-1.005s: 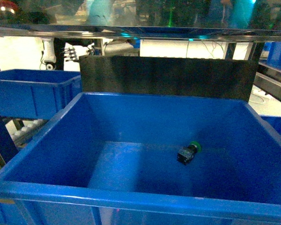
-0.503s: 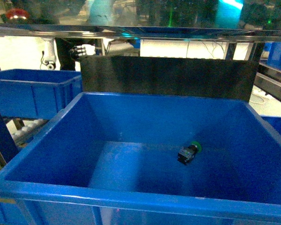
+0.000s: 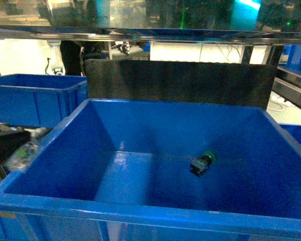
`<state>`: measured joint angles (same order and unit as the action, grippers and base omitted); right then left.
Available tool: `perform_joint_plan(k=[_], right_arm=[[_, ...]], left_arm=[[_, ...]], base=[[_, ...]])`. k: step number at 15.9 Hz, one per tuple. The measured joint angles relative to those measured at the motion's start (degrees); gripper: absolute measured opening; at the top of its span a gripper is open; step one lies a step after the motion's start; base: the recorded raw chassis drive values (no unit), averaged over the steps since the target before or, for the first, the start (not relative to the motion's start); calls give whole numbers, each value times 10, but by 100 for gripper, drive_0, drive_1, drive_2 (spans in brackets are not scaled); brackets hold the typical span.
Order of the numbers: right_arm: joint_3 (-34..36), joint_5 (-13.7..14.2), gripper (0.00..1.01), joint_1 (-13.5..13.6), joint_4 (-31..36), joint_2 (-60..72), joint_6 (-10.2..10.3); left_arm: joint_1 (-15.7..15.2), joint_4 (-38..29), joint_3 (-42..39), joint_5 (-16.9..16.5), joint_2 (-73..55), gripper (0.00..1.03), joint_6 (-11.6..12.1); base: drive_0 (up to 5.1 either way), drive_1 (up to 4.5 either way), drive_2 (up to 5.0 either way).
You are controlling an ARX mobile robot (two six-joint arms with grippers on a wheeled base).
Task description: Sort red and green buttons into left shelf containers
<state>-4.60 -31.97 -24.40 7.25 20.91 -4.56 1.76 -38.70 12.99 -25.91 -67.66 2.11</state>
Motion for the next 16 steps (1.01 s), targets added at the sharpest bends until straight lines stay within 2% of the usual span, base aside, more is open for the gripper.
perform_joint_plan(k=[5,7,9,10,11,12,13,15,16], right_arm=[[0,0,98,0,0,0,0],[0,0,98,0,0,0,0],[0,0,98,0,0,0,0],[0,0,98,0,0,0,0],[0,0,98,0,0,0,0],[0,0,98,0,0,0,0],[0,0,98,0,0,0,0],[0,0,98,0,0,0,0],[0,0,98,0,0,0,0]], left_arm=[[74,-63,28,66,-100,24,1],[120,-102,65,113,-184,24,-2],[158,-108,116,169,-274,24,2],[189,-93,218,224,-385,24,-7],[217,-42,335,265,-483,24,-2],[223,23,433,293,-546,25,-20],[220,45,466,296,-566,43,-28],[220,43,482,293,-571,60,-39],[217,29,481,293,-570,72,-48]], base=[[0,0,0],[0,0,0],[0,0,0],[0,0,0],[0,0,0],[0,0,0],[0,0,0],[0,0,0],[0,0,0]])
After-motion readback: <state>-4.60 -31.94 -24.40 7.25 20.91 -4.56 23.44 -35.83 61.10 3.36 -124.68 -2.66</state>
